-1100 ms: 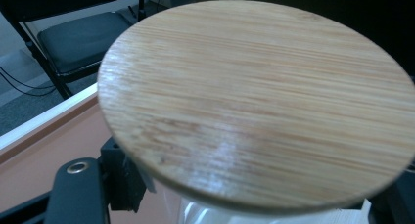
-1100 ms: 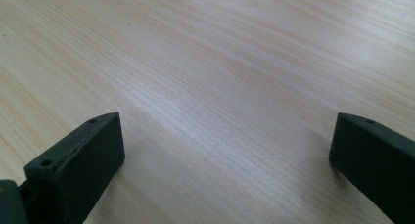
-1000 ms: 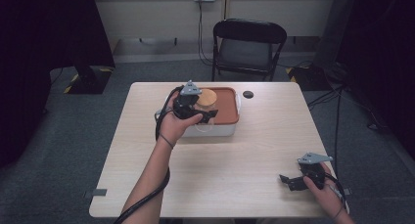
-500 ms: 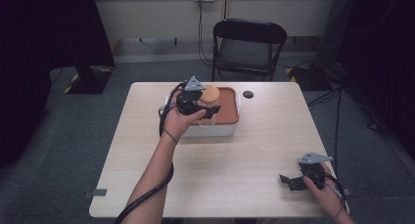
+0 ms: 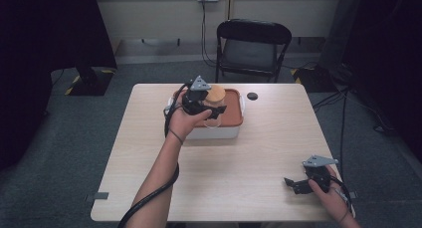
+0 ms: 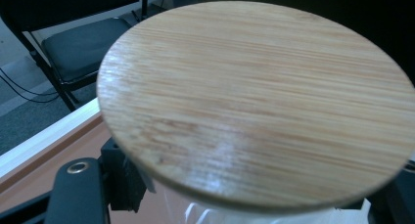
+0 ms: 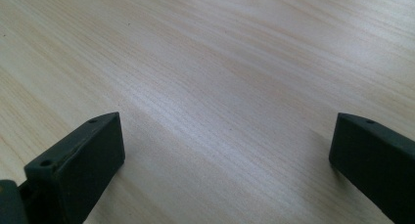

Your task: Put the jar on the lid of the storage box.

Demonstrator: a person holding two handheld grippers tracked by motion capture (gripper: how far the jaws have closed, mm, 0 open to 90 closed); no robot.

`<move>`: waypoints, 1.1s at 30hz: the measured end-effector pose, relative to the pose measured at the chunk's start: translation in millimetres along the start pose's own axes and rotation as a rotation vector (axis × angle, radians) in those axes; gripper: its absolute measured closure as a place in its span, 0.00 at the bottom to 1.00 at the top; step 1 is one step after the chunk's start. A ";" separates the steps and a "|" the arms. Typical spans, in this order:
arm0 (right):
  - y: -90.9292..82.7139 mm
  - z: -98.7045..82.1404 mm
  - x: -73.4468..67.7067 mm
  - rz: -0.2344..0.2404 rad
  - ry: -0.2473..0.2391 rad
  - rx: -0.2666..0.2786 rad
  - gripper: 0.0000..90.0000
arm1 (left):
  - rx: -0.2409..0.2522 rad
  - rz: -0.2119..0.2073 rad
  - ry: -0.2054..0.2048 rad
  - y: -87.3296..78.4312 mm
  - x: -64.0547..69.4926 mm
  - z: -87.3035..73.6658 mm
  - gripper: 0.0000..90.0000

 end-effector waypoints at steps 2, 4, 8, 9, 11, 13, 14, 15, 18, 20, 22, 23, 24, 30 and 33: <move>0.0 0.0 0.0 0.000 0.000 0.000 0.00 | 0.002 0.003 -0.005 0.6 -1.5 0.0 0.29; 0.0 0.0 0.0 0.000 0.000 0.000 0.00 | 0.003 0.005 -0.004 1.1 -3.2 0.1 0.29; 0.0 0.0 0.0 0.000 0.000 0.000 0.00 | 0.006 0.012 -0.008 2.6 -5.0 0.0 0.29; 0.0 0.0 0.0 0.000 0.000 0.000 0.00 | 0.006 0.012 -0.008 2.6 -5.0 0.0 0.29; 0.0 0.0 0.0 0.000 0.000 0.000 0.00 | 0.005 0.014 -0.007 4.0 -5.8 -0.6 0.29; 0.0 0.0 0.0 0.000 0.000 0.000 0.00 | 0.005 0.014 -0.009 4.4 -6.3 -0.9 0.29; 0.0 0.0 0.0 0.000 0.000 0.000 0.00 | 0.007 0.016 -0.014 5.2 -7.1 -1.2 0.29; 0.0 0.0 0.0 0.000 0.000 0.000 0.00 | 0.007 0.021 -0.017 6.6 -8.9 -2.3 0.29; 0.0 0.0 0.0 0.000 0.000 0.000 0.00 | 0.007 0.029 -0.019 7.9 -10.4 -3.1 0.29; 0.0 0.0 0.0 0.000 0.000 0.000 0.00 | 0.006 0.033 -0.023 9.9 -12.3 -4.4 0.29; 0.0 0.0 0.0 0.000 0.000 0.000 0.00 | 0.005 0.036 -0.021 11.1 -13.2 -5.2 0.29; 0.0 0.0 0.0 0.000 0.000 0.000 0.00 | 0.005 0.036 -0.021 11.1 -13.2 -5.2 0.29; 0.0 0.0 0.0 0.000 0.000 0.000 0.00 | 0.004 0.038 -0.025 11.9 -13.8 -5.8 0.29; 0.0 0.0 0.0 0.000 0.000 0.000 0.00 | 0.010 0.045 -0.037 15.5 -17.8 -7.0 0.29; 0.0 0.0 0.0 0.000 0.000 0.000 0.00 | 0.008 0.048 -0.039 18.0 -19.6 -8.1 0.29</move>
Point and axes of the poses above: each handheld gripper's, and its own axes: y roughly forward along the jaws, z roughly out of its top, x roughly to its right, the point moved 6 cm from there along y, roughly forward along the jaws, and after that the axes turned 4 degrees about x, right-handed, at the moved point
